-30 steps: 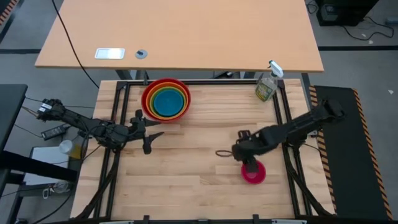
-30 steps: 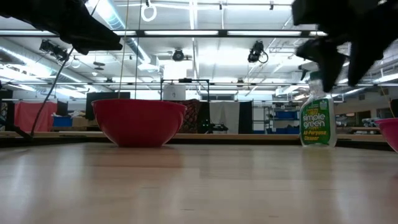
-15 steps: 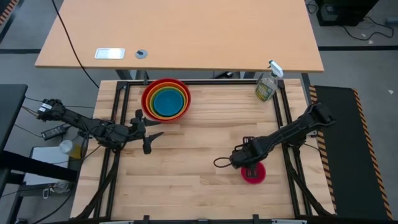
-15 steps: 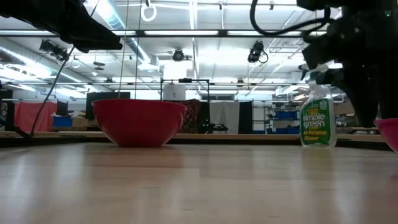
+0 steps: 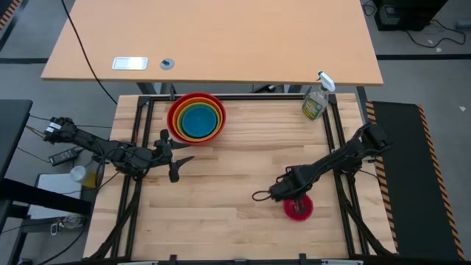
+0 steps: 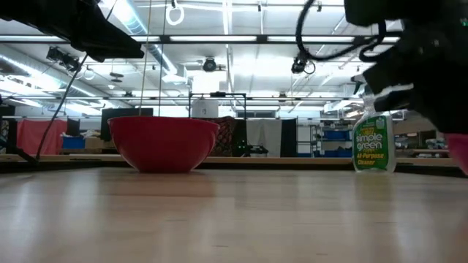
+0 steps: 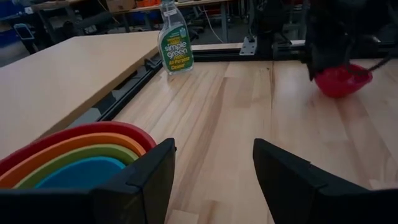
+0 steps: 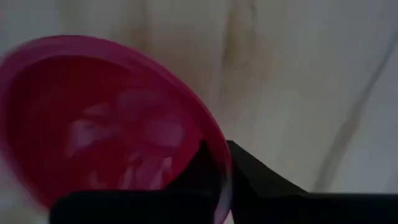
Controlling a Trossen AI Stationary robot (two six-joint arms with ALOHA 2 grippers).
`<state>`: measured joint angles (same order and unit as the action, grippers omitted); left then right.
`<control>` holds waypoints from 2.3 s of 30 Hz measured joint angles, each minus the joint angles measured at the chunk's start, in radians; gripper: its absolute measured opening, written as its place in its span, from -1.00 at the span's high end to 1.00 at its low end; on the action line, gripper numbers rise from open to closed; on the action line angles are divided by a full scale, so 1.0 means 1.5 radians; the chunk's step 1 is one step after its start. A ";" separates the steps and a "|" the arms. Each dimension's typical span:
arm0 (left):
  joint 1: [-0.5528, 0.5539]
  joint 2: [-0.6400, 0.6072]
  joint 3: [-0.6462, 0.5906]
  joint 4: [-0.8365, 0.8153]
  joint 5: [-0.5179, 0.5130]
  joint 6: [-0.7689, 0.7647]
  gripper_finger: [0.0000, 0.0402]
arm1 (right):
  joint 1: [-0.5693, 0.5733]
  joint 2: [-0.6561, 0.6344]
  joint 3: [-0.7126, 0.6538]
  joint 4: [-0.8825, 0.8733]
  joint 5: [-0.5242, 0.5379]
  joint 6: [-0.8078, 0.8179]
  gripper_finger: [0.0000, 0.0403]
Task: Nest bowls inside each other
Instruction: Stack the extra small pink bowl on top of the small blue bowl, then return to Home Position
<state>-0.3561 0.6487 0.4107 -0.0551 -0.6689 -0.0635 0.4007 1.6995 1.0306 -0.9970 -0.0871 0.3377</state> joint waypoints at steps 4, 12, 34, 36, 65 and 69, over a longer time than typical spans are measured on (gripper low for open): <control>0.000 -0.001 0.000 0.009 0.000 0.012 -0.09 | -0.032 -0.008 0.013 0.037 0.007 -0.012 0.89; 0.000 -0.001 0.000 0.035 0.000 0.022 -0.09 | -0.160 -0.009 0.076 0.254 0.180 -0.170 0.90; 0.008 -0.001 0.000 0.120 0.000 0.040 -0.09 | -0.469 0.102 0.266 0.718 0.047 -0.271 0.88; 0.012 -0.001 0.000 0.121 0.000 0.047 -0.09 | -0.468 0.161 0.340 0.673 0.064 -0.284 0.88; -0.005 -0.001 0.000 0.093 0.000 0.073 -0.09 | -0.517 0.402 0.758 0.256 0.052 -0.330 -0.21; -0.021 -0.010 0.000 0.081 0.000 0.079 -0.07 | -0.512 0.347 0.724 0.231 0.050 -0.344 -0.25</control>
<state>-0.3875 0.6338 0.4103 0.0667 -0.6693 0.0545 -0.3668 2.2194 2.1166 -0.6511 -0.0118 -0.1790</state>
